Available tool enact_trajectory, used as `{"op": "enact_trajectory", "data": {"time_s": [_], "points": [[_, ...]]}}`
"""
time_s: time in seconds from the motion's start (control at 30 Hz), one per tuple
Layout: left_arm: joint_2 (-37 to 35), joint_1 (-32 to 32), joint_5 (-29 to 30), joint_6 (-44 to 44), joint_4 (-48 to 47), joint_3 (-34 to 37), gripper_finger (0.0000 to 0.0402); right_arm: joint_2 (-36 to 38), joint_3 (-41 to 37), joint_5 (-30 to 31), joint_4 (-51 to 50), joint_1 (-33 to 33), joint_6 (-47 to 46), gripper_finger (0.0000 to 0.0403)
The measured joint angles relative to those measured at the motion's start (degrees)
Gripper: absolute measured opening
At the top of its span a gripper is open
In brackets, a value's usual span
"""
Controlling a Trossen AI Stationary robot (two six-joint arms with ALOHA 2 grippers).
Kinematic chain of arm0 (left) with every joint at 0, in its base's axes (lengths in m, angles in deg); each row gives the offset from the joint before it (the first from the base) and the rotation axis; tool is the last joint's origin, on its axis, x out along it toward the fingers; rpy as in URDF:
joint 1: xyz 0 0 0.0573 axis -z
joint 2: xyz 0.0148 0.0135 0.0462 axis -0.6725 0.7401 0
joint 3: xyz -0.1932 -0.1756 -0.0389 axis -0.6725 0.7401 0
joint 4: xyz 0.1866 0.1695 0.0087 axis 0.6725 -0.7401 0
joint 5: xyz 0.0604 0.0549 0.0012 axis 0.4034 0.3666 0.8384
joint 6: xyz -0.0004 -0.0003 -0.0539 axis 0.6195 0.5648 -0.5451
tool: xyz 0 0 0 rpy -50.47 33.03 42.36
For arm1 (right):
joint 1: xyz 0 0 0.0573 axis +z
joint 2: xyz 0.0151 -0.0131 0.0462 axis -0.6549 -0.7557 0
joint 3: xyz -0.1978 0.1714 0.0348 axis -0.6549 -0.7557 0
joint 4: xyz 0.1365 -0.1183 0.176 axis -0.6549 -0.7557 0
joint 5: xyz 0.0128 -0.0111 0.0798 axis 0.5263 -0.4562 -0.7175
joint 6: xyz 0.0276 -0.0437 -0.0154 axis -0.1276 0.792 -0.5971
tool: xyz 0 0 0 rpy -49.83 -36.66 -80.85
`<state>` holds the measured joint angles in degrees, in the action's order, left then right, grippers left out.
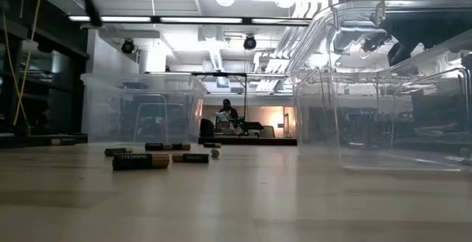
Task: Sort batteries
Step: Put the black battery into the left transparent bin
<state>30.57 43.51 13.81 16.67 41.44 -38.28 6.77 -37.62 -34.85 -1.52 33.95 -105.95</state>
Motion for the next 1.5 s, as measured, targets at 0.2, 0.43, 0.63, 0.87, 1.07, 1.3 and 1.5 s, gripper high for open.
{"op": "enact_trajectory", "data": {"time_s": [0.2,0.43,0.63,0.87,1.07,1.3,1.5], "points": [[25.3,2.2,-14.7,-0.3,-36.0,-19.3,0.0,0.0,0.0,0.3,-0.2,-0.1,1.0,0.0],[44.0,10.0,-16.4,-11.7,-38.2,-21.8,0.0012,0.0,0.0,10.2,6.6,-0.3,-3.1,0.0],[51.6,11.2,-15.4,-16.0,-39.7,-21.7,0.0086,0.0,1.2,20.6,14.6,-0.5,-18.5,0.0],[57.1,6.7,-9.6,-16.6,-48.4,-21.7,0.0186,-0.1,2.3,18.7,17.3,-0.1,-19.5,0.0],[61.9,3.5,-7.9,-16.0,-48.6,-21.7,0.0213,-2.1,2.4,21.1,17.4,-0.1,-19.3,0.0],[68.5,2.8,-7.7,-18.4,-48.7,-22.3,0.0207,-5.8,2.4,21.4,18.8,-0.1,-19.5,0.0],[68.8,2.8,-7.0,-16.8,-49.9,-22.1,0.0134,-7.2,2.4,21.4,22.6,-0.1,-19.5,0.0]]}}
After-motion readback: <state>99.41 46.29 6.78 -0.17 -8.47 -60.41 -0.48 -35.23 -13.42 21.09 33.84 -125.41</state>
